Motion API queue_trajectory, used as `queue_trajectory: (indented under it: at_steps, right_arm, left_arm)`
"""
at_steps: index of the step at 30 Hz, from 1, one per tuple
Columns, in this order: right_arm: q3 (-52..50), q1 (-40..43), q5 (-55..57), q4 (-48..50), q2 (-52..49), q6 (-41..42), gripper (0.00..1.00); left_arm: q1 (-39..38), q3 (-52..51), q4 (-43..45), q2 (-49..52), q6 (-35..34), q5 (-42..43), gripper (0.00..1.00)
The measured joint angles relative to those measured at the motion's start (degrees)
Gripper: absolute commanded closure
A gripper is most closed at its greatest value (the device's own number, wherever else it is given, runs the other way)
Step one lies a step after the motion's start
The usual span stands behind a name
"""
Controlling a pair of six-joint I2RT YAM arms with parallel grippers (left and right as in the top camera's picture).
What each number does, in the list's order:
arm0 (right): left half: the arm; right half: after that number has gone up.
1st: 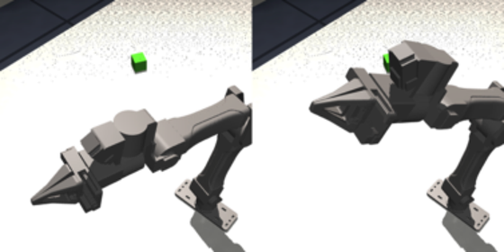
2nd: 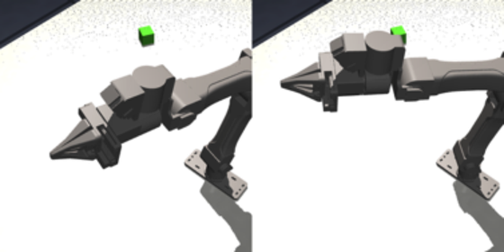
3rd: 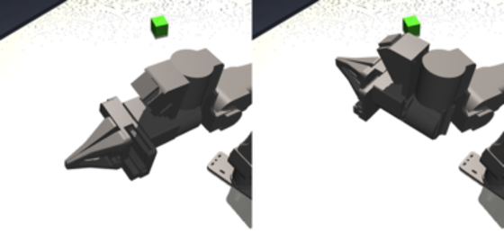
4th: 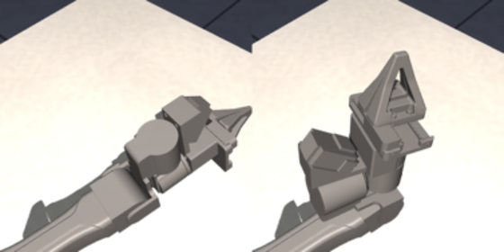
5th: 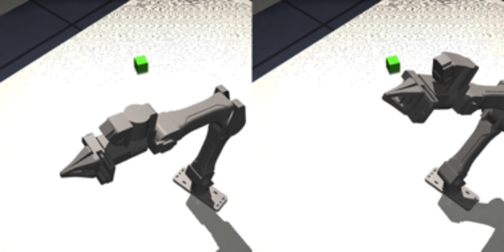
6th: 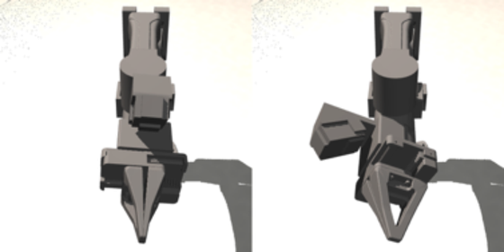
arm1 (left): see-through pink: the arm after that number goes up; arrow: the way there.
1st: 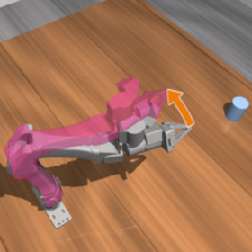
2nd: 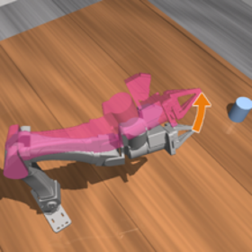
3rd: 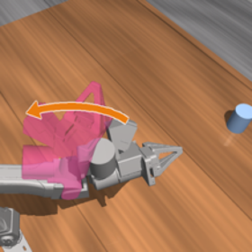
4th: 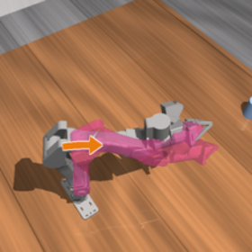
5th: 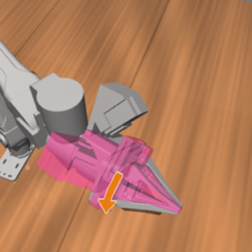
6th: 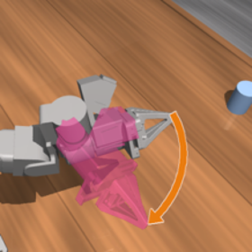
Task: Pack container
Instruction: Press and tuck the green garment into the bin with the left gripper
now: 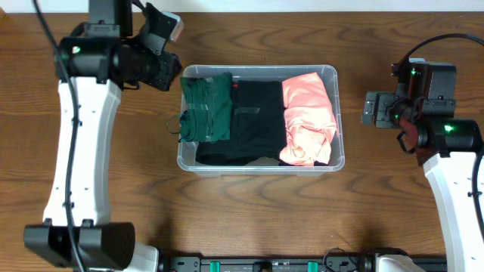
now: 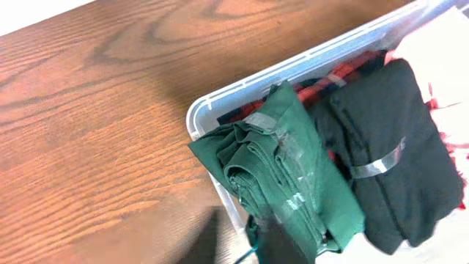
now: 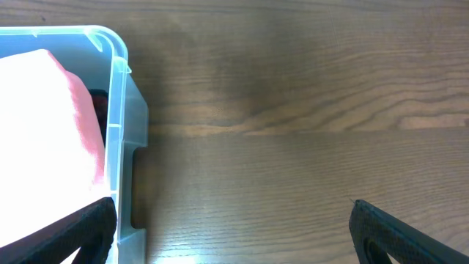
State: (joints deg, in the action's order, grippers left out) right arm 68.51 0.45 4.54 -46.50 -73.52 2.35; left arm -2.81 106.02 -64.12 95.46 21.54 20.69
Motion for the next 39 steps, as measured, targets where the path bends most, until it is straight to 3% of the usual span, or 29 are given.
queue_trajectory:
  at_steps: [10, 18, 29, 39]
  right_arm:
    - [0.00, 0.00, -0.02, 0.02, 0.00, -0.02, 0.01]
    - [0.00, 0.00, -0.02, -0.02, 0.00, -0.02, 0.01]
    - [0.00, 0.00, 0.00, -0.20, 0.02, -0.02, 0.01]
    - [0.00, 0.00, -0.02, -0.39, 0.02, -0.02, 0.01]
  left_arm:
    - [-4.90, -7.37, 0.39, 4.68, -3.78, -0.33, 0.94]
    - [-7.58, -14.86, 8.48, 11.82, -4.68, -0.33, 0.94]
    - [-8.04, -15.72, 11.34, 15.34, -5.25, -0.39, 0.94]
    - [-9.92, -17.07, 12.46, 15.34, -5.95, -6.27, 0.94]
